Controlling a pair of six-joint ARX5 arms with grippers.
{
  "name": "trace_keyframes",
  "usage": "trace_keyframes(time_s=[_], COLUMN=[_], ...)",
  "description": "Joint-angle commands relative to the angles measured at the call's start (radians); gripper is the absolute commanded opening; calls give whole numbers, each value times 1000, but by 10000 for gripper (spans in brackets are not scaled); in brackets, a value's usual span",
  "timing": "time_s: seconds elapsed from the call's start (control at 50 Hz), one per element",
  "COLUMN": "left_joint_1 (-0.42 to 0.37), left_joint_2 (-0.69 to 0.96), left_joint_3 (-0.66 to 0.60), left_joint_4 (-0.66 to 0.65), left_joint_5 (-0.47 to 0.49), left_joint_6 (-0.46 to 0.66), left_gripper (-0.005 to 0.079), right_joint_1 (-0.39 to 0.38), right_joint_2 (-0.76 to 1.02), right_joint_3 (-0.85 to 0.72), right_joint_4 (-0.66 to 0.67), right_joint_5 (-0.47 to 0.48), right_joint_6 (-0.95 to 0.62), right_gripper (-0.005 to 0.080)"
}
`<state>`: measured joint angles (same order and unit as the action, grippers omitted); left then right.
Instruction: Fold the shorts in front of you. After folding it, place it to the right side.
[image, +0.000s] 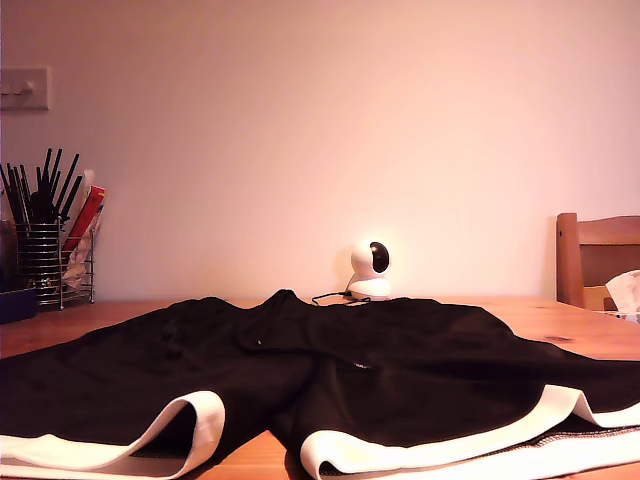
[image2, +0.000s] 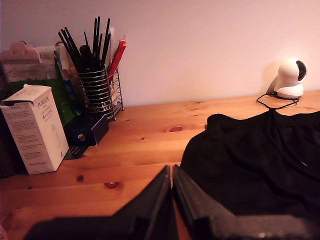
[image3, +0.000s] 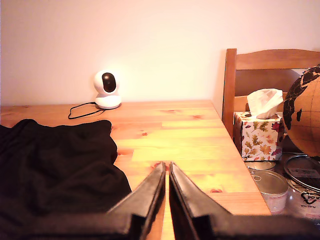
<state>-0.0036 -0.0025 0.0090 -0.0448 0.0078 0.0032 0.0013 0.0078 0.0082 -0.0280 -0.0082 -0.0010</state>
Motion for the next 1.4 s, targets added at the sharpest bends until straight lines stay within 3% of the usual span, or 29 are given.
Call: trace_keyframes(time_s=[0.0, 0.6, 0.8, 1.08, 1.18, 1.38], left_joint_1=[5, 5, 5, 5, 5, 5], left_joint_2=[-4, -4, -5, -4, -3, 47], left_joint_3=[-14, -14, -10, 53, 89, 183], left_joint_4=[8, 19, 114, 138, 79, -84], left_joint_5=[3, 7, 71, 221, 297, 440], left_joint_6=[-3, -4, -65, -292, -368, -397], left_gripper=[-19, -19, -19, -19, -19, -19], right_joint_1=[-3, -3, -3, -3, -3, -3], right_joint_2=[-6, -6, -6, -6, -5, 33], right_joint_3=[-3, -2, 3, 87, 141, 240], right_joint_4=[1, 17, 130, 98, 11, -147], right_joint_5=[0, -1, -49, -233, -326, -483], right_joint_6=[2, 8, 187, 428, 453, 453], right_gripper=[-12, -12, -12, -12, -12, -12])
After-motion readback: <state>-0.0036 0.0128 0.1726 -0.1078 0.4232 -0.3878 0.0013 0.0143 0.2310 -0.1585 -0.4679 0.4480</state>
